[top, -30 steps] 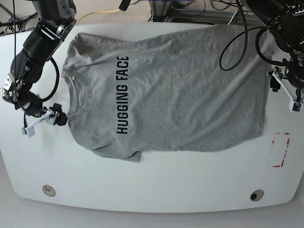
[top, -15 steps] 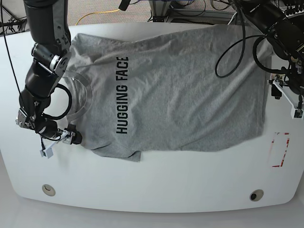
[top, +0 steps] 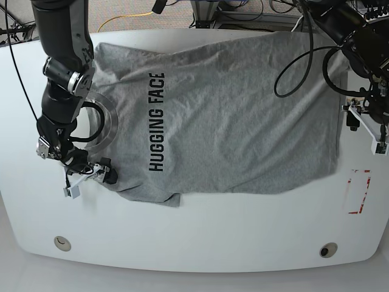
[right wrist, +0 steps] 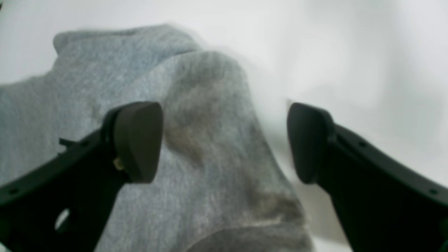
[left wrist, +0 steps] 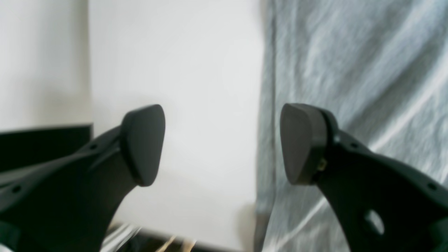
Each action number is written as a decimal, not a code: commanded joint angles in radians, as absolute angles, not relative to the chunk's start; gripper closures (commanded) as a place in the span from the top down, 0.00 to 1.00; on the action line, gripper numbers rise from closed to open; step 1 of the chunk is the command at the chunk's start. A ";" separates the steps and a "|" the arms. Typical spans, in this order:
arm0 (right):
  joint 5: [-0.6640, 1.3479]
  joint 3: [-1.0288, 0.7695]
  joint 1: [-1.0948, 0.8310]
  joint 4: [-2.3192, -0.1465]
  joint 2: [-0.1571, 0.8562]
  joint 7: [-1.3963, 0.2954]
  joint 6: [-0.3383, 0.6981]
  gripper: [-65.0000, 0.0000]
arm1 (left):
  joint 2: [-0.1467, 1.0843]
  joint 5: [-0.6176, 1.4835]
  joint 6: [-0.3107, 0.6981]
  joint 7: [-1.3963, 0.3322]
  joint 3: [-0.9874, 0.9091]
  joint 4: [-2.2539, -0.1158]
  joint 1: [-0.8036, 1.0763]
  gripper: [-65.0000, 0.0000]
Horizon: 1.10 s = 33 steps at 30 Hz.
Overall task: Fold the T-shirt properly
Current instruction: 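Grasp the shirt hem corners with the right and left grippers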
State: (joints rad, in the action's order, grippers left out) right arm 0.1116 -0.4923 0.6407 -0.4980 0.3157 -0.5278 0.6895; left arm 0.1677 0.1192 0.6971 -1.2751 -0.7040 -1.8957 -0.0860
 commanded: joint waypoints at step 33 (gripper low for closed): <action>0.114 -0.472 0.671 -0.512 0.295 -0.553 0.698 0.17 | 0.285 0.128 0.506 -0.723 -0.556 -0.839 -0.492 0.73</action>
State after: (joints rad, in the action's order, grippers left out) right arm 0.1078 -0.4717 0.6395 -0.4999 0.2821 -0.5606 0.6910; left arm 0.2733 0.1246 0.5049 -0.7193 -0.5564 -0.8265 -0.4686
